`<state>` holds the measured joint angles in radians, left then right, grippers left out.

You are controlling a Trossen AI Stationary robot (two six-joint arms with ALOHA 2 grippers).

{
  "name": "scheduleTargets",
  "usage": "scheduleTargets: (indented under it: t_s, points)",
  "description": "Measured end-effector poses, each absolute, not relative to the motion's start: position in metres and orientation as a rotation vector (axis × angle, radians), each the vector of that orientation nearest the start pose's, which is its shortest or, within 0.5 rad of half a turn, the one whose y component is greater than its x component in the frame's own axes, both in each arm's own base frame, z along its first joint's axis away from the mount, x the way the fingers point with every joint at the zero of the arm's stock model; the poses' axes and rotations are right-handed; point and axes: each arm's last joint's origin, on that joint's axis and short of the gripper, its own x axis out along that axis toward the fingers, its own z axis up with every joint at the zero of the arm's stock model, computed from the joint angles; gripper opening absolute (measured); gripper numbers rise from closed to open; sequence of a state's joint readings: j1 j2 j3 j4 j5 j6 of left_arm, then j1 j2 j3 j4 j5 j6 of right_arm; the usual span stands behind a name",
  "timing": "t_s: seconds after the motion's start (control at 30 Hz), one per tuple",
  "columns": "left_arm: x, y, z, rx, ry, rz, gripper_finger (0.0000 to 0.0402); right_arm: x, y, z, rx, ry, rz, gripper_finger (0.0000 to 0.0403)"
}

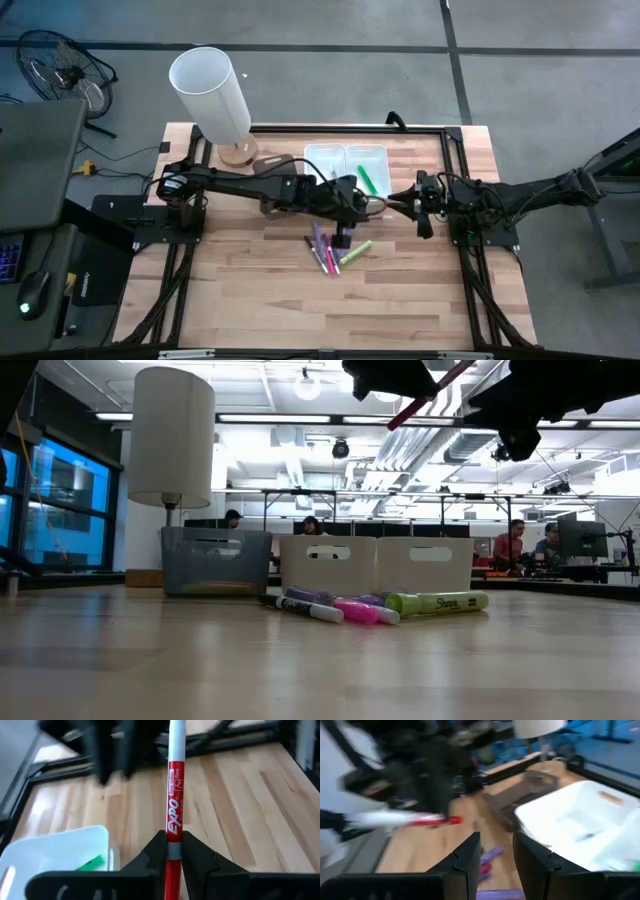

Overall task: Pick & Place Markers
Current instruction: Put the red marker pen into the left white bin

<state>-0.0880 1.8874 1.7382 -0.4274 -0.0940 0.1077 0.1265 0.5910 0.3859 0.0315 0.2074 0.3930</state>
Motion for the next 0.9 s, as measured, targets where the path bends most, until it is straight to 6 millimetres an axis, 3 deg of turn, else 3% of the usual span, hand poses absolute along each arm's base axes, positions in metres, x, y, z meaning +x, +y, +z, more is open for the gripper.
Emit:
scheduleTargets:
  t_s: [0.13, 0.43, 0.73, 0.9]
  points:
    - [0.435, -0.027, 0.327, 0.074, 0.550, 0.046, 0.0036, 0.138, 0.016, 0.247, 0.340, 0.155, 0.046, 0.0103]
    - [0.440, -0.017, 0.336, 0.037, 0.437, 0.087, 0.0036, 0.105, 0.012, 0.252, 0.415, 0.121, 0.043, 0.0103]
    - [0.444, -0.017, 0.345, 0.033, 0.344, 0.076, 0.0036, 0.109, 0.012, 0.270, 0.226, -0.065, 0.067, 0.0103]
    - [0.445, -0.017, 0.348, 0.056, 0.314, 0.073, 0.0036, 0.113, 0.009, 0.273, 0.196, -0.110, -0.063, 0.0103]
